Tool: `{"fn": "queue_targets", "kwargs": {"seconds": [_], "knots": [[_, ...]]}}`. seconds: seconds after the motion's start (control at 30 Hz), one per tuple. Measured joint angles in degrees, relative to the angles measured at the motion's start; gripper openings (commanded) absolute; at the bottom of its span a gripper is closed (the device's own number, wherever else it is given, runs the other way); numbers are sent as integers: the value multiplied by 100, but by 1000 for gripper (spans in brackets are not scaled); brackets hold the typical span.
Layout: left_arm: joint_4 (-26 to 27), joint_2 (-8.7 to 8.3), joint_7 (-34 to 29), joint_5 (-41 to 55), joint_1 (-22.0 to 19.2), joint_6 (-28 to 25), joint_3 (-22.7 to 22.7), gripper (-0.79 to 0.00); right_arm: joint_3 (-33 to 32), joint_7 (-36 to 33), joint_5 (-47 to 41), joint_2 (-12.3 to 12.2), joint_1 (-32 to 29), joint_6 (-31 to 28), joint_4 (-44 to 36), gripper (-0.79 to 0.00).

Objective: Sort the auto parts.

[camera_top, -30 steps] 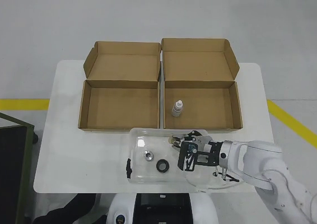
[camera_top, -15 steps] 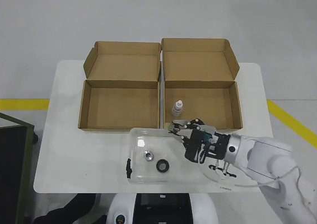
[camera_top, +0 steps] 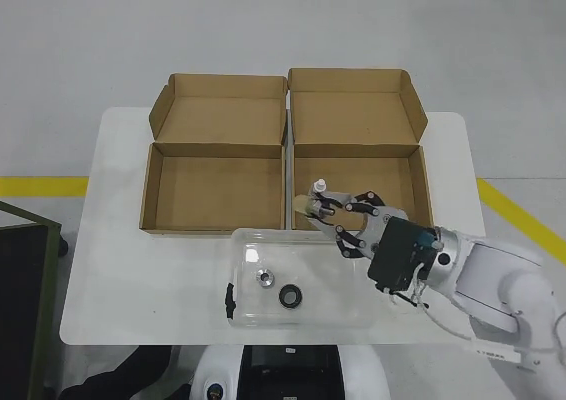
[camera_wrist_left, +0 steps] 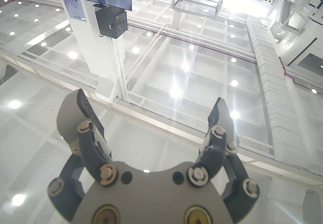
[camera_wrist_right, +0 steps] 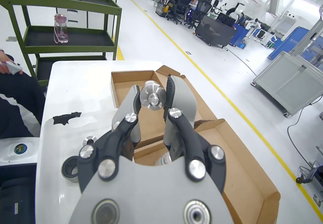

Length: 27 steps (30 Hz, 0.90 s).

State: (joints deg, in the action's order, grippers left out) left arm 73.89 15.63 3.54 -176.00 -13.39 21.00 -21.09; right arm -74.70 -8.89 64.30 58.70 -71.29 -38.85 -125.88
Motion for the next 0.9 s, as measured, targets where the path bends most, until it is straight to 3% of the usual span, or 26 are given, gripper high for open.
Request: {"fn": "queue_targets", "kwargs": {"seconds": [0.33, 0.9], "knots": [[0, 0, 0, 0, 0, 0, 0, 0, -39, 67, -151, 5, 50, -75, 125, -785], [0, 0, 0, 0, 0, 0, 0, 0, -196, -1447, 55, -67, 166, -43, 1337, -785]]}}
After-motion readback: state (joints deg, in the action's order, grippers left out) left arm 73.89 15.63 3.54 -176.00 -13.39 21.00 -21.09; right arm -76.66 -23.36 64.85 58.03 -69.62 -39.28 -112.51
